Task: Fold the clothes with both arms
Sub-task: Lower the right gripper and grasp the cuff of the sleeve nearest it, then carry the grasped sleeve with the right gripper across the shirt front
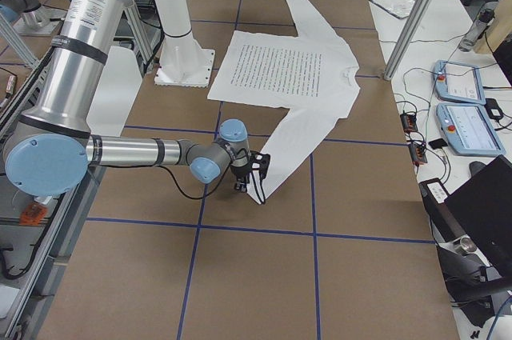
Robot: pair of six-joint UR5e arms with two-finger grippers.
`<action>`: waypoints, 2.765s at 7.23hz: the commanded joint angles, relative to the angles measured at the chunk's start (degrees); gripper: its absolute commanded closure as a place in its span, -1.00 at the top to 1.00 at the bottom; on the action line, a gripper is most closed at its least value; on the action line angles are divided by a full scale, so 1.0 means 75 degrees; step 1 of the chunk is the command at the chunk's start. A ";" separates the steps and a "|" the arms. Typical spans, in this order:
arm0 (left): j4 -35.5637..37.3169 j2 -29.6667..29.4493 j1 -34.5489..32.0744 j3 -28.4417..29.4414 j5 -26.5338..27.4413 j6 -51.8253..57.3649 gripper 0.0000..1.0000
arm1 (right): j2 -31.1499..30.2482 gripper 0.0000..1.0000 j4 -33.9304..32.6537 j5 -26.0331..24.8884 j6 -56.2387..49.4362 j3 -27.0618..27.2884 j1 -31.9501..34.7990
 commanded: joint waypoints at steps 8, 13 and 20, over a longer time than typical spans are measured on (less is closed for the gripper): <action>0.0012 0.0000 -0.0012 -0.0022 -0.0023 0.0000 1.00 | 0.6017 -1.00 -0.6442 -0.0139 0.0099 0.0585 0.0391; 0.0012 0.0012 -0.0012 0.0013 -0.0023 0.0000 1.00 | 0.9136 -1.00 -0.2113 -0.1389 0.1069 -0.2880 -0.0602; 0.0012 0.0164 -0.0012 -0.0080 -0.0023 0.0000 1.00 | 1.1100 -1.00 -0.2062 -0.3831 0.1107 -0.4716 -0.2749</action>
